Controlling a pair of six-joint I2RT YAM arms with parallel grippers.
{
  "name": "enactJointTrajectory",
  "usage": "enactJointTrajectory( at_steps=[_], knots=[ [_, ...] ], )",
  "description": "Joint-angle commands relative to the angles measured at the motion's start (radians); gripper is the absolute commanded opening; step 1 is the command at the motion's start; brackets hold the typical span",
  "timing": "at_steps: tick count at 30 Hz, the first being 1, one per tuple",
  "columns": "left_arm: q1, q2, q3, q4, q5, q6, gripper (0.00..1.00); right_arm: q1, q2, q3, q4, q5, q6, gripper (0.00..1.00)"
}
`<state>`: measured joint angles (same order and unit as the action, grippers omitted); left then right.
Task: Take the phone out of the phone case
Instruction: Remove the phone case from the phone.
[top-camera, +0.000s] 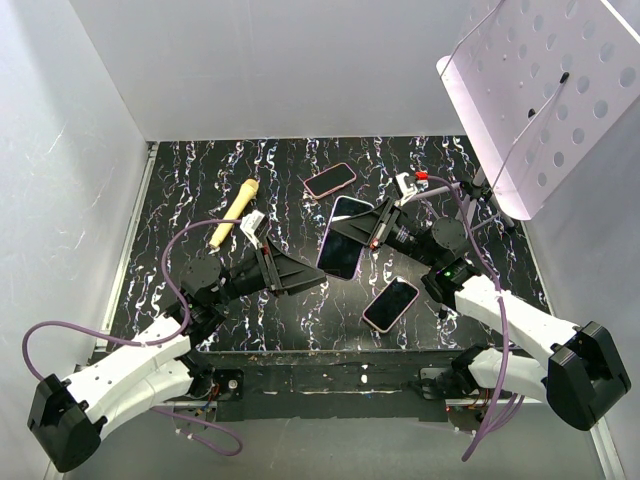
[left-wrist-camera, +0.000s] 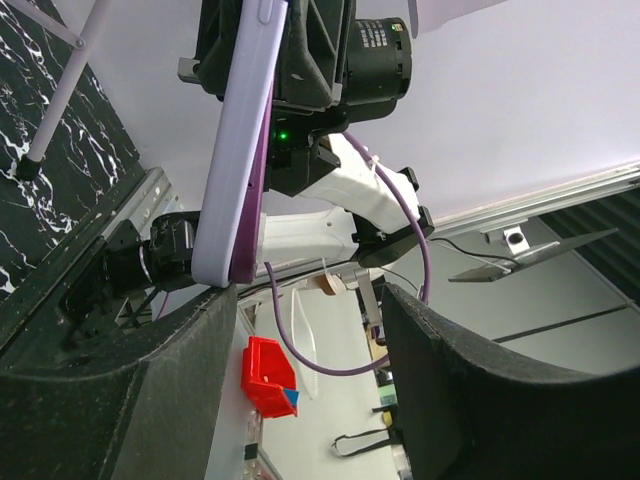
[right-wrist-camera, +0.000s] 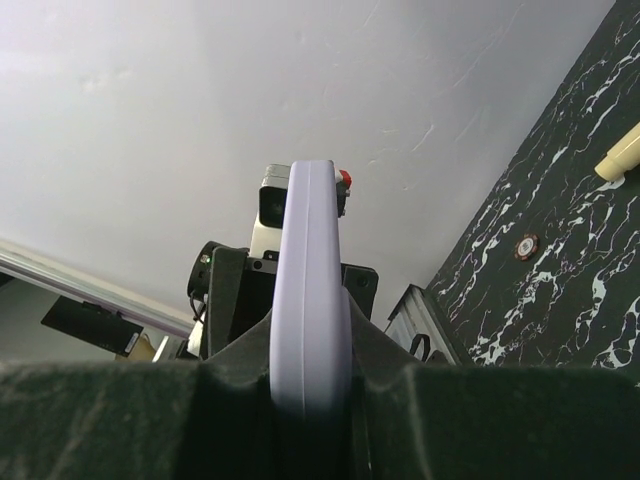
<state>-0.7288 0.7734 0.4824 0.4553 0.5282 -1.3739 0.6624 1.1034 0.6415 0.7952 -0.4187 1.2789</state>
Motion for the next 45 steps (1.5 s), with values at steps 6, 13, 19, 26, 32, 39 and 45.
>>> enactJointTrajectory(
  at_steps=[6, 13, 19, 26, 32, 39, 45],
  knots=[
    [-0.001, -0.008, -0.004, -0.029, -0.160, -0.039, 0.58, 0.043, -0.027, 0.017, 0.125, 0.014, -0.003, 0.01],
    [0.000, 0.007, -0.005, 0.032, -0.177, -0.096, 0.55, 0.063, -0.036, 0.018, 0.082, 0.038, -0.053, 0.01],
    [0.000, -0.037, -0.053, 0.118, -0.218, -0.177, 0.53, 0.063, -0.059, 0.020, 0.021, 0.066, -0.090, 0.01],
    [-0.001, -0.075, -0.024, 0.054, -0.185, -0.145, 0.52, 0.060, -0.040, 0.004, 0.062, 0.086, -0.023, 0.01],
    [0.000, -0.123, -0.073, 0.039, -0.247, -0.168, 0.53, 0.059, -0.024, 0.021, 0.079, 0.060, -0.004, 0.01],
    [0.000, -0.059, 0.002, -0.023, -0.234, -0.099, 0.52, 0.071, -0.007, 0.014, 0.110, 0.055, 0.017, 0.01],
    [0.000, -0.059, -0.001, -0.113, -0.283, -0.064, 0.52, 0.088, -0.017, 0.033, 0.101, 0.060, 0.014, 0.01]
  ],
)
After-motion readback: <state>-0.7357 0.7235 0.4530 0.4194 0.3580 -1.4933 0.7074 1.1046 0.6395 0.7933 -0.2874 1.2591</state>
